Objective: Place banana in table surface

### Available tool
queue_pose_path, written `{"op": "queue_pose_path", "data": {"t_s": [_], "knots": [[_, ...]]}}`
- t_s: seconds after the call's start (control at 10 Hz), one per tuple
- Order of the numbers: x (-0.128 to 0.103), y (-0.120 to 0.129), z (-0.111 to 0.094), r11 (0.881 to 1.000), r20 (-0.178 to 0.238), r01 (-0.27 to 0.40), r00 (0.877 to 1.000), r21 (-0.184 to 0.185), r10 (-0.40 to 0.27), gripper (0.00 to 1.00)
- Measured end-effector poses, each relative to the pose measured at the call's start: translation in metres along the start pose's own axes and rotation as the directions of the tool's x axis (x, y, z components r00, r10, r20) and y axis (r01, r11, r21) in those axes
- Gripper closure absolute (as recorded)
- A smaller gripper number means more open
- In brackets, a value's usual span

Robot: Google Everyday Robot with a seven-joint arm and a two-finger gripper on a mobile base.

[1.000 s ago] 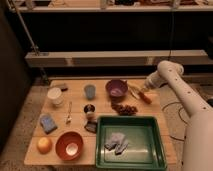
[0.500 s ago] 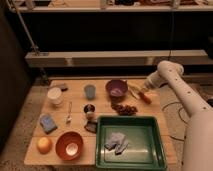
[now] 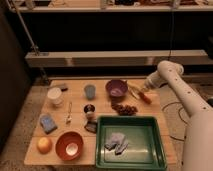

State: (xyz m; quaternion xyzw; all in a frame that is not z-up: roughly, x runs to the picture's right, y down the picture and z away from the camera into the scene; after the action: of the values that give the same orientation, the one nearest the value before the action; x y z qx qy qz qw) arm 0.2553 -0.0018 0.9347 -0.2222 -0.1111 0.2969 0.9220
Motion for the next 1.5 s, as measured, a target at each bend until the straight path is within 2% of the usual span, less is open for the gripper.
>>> {"op": "queue_pose_path", "data": {"t_s": [0.1, 0.2, 0.7, 0.9, 1.0, 1.5], "knots": [[0.0, 0.0, 0.0, 1.0, 0.0, 0.0, 1.0, 0.0, 0.0, 0.99], [0.0, 0.0, 0.0, 1.0, 0.0, 0.0, 1.0, 0.0, 0.0, 0.93], [0.0, 0.0, 0.0, 1.0, 0.0, 0.0, 1.0, 0.0, 0.0, 0.4], [0.0, 0.0, 0.0, 1.0, 0.0, 0.0, 1.0, 0.0, 0.0, 0.23], [0.0, -0.0002, -0.0001, 1.0, 0.0, 0.0, 1.0, 0.0, 0.0, 0.2], [0.0, -0.0003, -0.0003, 1.0, 0.0, -0.001, 1.0, 0.0, 0.001, 0.2]]}}
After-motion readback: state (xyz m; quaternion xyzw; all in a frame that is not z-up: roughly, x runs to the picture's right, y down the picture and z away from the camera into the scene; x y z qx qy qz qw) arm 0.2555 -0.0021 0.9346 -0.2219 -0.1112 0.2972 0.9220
